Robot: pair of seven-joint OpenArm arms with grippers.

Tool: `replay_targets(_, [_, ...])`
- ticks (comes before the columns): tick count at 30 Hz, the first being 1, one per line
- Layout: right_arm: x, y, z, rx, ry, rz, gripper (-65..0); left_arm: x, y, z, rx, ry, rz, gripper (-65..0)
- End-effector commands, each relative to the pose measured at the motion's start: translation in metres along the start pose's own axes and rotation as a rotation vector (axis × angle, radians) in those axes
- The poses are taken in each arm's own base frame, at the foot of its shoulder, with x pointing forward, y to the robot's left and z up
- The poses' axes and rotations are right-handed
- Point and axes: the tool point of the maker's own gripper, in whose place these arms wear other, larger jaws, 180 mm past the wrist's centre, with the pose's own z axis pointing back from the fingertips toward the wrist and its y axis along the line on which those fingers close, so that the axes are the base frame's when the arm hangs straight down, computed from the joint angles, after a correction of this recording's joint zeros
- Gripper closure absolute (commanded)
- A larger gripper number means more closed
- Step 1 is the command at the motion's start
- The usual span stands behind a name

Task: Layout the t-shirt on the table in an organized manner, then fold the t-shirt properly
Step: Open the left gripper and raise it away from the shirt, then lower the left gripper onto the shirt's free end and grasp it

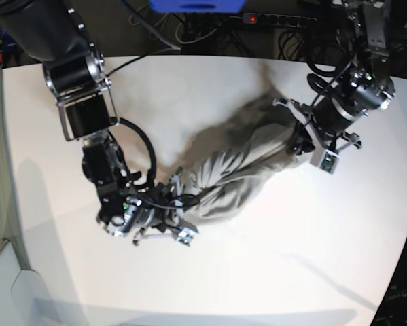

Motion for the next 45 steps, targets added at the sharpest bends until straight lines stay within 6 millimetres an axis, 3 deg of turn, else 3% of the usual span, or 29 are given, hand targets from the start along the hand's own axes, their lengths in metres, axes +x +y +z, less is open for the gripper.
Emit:
replay_targets(1, [0.002, -0.035, 0.015, -0.1, 0.012, -0.011, 0.0, -0.003, 0.012, 0.007, 0.047, 0.018, -0.019, -0.2])
replay_targets(9, [-0.007, -0.055, 0.015, -0.108, 0.019, -0.073, 0.0, -0.006, 0.025, 0.012, 0.083, 0.027, -0.017, -0.2])
replay_targets(17, [-0.013, -0.083, 0.027, -0.146, -0.015, -0.178, 0.0, -0.019, 0.054, 0.029, 0.162, 0.05, 0.0, -0.2])
replay_targets(21, [-0.015, -0.083, 0.027, -0.146, -0.009, -0.182, 0.0, -0.018, 0.071, 0.037, 0.214, 0.039, 0.023, -0.2])
replay_targets(24, [-0.015, -0.079, 0.025, -0.138, -0.008, -0.184, 0.0, -0.008, 0.077, 0.038, 0.235, 0.001, 0.043, -0.4])
replay_targets(28, [-0.012, -0.075, 0.023, -0.129, -0.015, -0.186, 0.0, 0.033, 0.077, 0.026, 0.232, -0.109, 0.074, -0.5])
replay_targets(31, [-0.006, -0.071, 0.021, -0.12, -0.023, -0.184, 0.0, 0.058, 0.063, 0.006, 0.177, -0.147, 0.068, -0.9])
replay_targets(34, [-0.011, -0.067, 0.018, -0.112, -0.014, -0.189, 0.0, 0.071, 0.052, -0.027, 0.103, -0.125, 0.076, -9.7])
replay_targets(37, [-0.014, -0.064, 0.017, -0.107, -0.006, -0.189, 0.0, 0.058, 0.044, -0.063, 0.034, -0.048, 0.105, -28.4])
replay_targets(41, [-0.015, -0.064, 0.017, -0.106, -0.002, -0.19, 0.0, 0.055, 0.039, -0.091, -0.011, -0.025, 0.124, -53.8])
replay_targets(43, [-0.016, -0.064, 0.017, -0.107, -0.001, -0.19, 0.0, 0.053, 0.03, -0.101, -0.036, -0.028, 0.127, -62.6])
replay_targets(45, [-0.019, -0.064, 0.017, -0.107, 0.014, -0.191, 0.0, 0.047, 0.022, -0.111, -0.06, -0.022, 0.137, -65.0])
